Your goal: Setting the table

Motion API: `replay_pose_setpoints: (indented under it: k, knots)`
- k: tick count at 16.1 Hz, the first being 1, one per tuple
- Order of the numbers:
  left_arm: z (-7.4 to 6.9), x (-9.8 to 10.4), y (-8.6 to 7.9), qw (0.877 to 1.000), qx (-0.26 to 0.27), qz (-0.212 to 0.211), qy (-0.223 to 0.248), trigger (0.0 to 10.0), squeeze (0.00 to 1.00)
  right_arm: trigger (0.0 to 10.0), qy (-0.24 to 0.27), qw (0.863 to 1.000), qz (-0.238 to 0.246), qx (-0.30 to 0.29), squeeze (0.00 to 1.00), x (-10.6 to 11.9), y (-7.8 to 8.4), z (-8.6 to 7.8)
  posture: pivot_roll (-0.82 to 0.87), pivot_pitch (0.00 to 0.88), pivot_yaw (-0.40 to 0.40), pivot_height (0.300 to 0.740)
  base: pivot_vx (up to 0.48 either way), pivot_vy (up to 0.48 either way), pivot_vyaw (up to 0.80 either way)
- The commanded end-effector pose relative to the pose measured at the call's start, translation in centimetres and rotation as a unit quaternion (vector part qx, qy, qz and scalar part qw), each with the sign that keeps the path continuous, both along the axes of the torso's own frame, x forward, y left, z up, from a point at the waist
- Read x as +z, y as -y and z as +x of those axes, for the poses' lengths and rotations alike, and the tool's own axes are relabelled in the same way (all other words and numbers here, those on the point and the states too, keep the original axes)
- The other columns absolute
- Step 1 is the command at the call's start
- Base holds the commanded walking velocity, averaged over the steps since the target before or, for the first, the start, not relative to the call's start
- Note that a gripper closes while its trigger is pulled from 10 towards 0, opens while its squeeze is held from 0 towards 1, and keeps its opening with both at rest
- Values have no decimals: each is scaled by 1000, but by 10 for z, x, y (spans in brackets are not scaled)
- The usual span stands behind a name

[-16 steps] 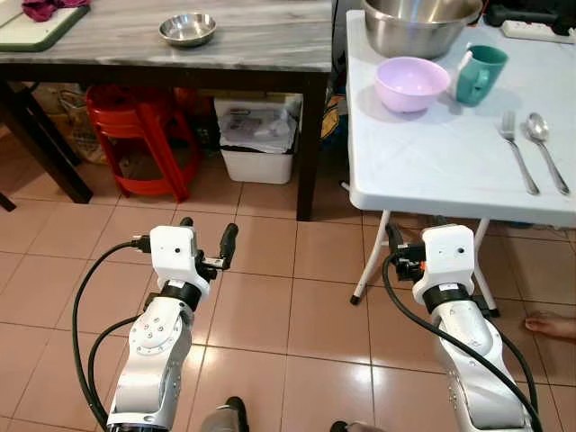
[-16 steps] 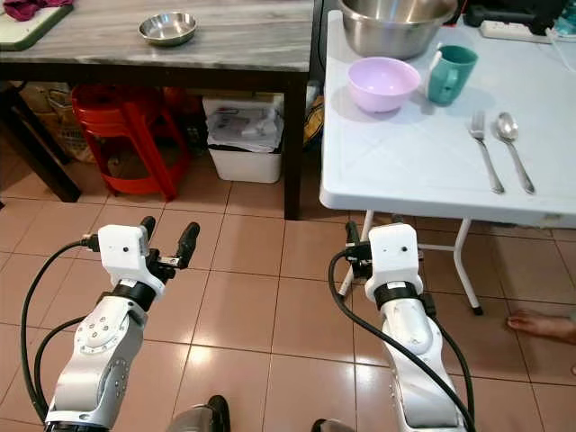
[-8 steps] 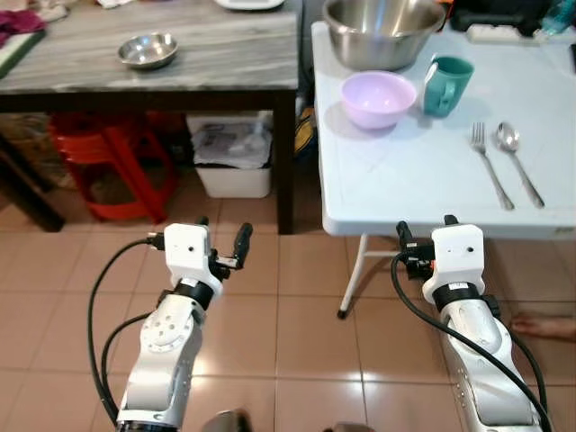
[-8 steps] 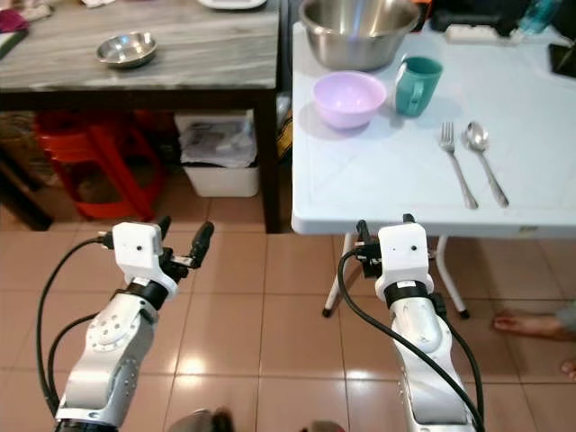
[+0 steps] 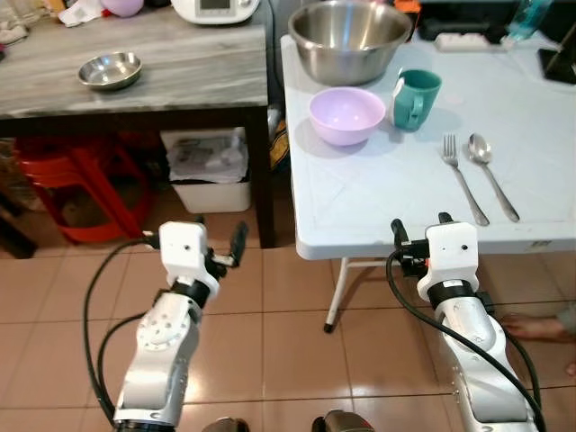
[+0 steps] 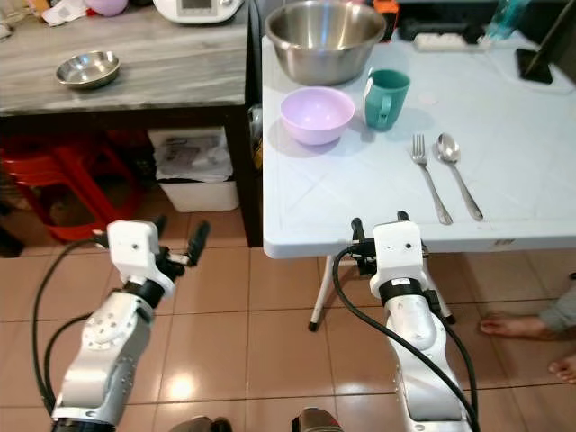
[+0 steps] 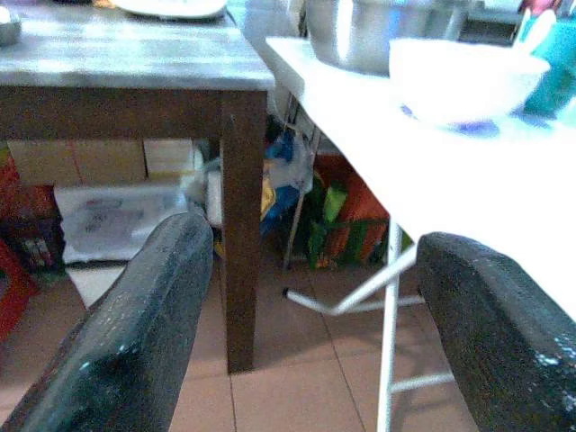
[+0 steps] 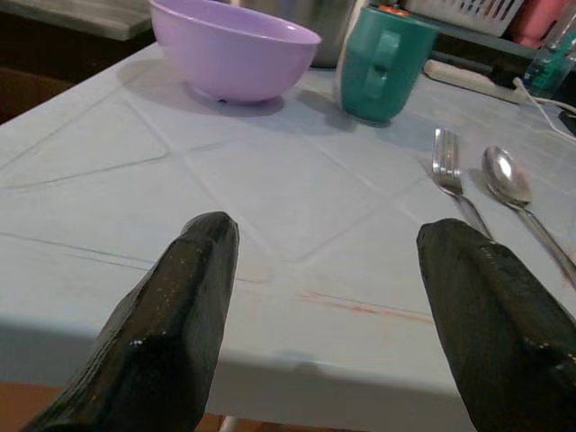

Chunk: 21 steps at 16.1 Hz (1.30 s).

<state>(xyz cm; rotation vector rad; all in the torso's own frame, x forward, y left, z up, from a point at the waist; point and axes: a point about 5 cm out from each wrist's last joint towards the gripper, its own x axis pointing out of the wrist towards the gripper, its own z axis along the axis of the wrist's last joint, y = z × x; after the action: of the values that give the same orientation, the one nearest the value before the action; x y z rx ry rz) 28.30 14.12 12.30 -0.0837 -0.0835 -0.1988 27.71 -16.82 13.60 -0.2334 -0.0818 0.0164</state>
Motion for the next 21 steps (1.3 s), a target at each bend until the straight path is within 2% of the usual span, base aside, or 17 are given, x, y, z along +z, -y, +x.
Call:
replay_pose_setpoints:
  k: [1,5,15,21]
  knots:
    - [-2,-3,-7,1000,13,2,-6,10000,0,10000,3,1000,0,7,0,1,-5,-1,-142,208,7,740,0,0,0]
    - [-3,-2,-6,1000,8,6,-3,10000,0,10000,2,1000,-2,10,0,0,-6,-1,-139,206,8,740,0,-83,0]
    - [-3,-2,-4,1000,5,7,-6,10000,0,10000,2,1000,-5,11,0,0,-7,-1,-139,209,11,740,0,-458,0]
    - [-2,0,-3,1000,2,-3,-2,10000,0,10000,4,1000,-7,9,0,1,-6,0,-142,213,10,740,0,0,0]
